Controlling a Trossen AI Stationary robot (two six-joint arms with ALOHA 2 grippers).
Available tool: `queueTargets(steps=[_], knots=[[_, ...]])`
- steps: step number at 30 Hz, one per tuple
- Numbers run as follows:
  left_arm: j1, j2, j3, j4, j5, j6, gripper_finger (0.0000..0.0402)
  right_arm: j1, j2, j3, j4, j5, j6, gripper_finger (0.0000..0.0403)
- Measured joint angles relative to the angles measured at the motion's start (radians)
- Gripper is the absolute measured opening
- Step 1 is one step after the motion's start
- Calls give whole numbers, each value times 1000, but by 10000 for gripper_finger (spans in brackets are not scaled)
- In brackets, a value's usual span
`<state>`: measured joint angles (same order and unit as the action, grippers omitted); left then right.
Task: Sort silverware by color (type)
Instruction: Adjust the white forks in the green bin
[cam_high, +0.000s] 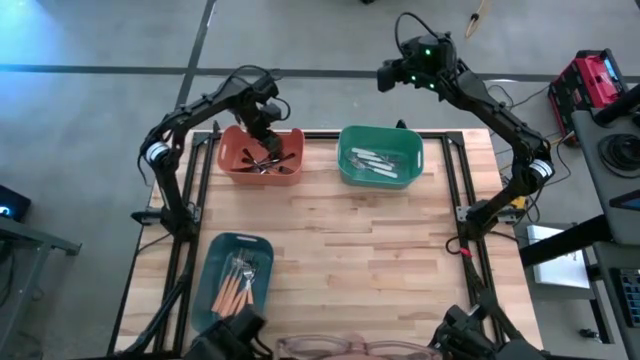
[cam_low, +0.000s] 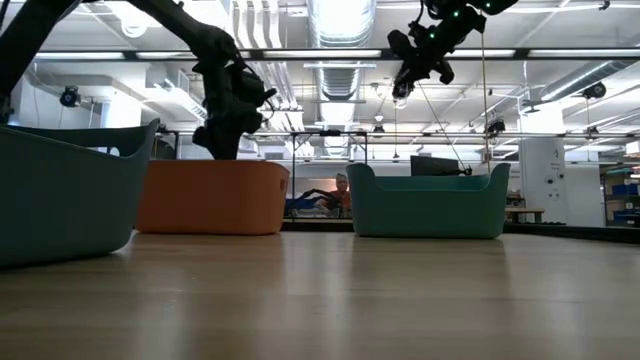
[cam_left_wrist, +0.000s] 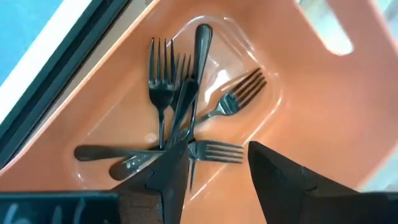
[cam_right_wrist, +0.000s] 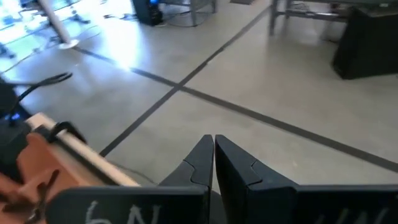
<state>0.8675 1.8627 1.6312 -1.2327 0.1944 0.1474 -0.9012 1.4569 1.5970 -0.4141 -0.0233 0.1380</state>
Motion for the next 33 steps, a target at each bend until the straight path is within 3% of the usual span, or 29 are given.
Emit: queueTargets(steps=[6, 16, 18, 24, 28, 33], knots=[[-3, -73, 14, 37, 64, -44, 151, 0, 8, 0, 7, -58, -19, 9], [-64, -291, -10, 63, 69, -233, 151, 53, 110, 1, 165, -317, -46, 9], [-81, -336, -33, 62, 69, -210, 151, 67, 128, 1, 163, -318, -52, 9], [-114, -442, -109, 5, 37, 79, 151, 92, 134, 1, 65, -318, -121, 9], [-110, -454, -138, 8, -26, 92, 151, 92, 110, 1, 14, -317, -168, 9], [-112, -451, -153, 20, -29, 64, 151, 89, 87, 1, 9, -315, -198, 9]])
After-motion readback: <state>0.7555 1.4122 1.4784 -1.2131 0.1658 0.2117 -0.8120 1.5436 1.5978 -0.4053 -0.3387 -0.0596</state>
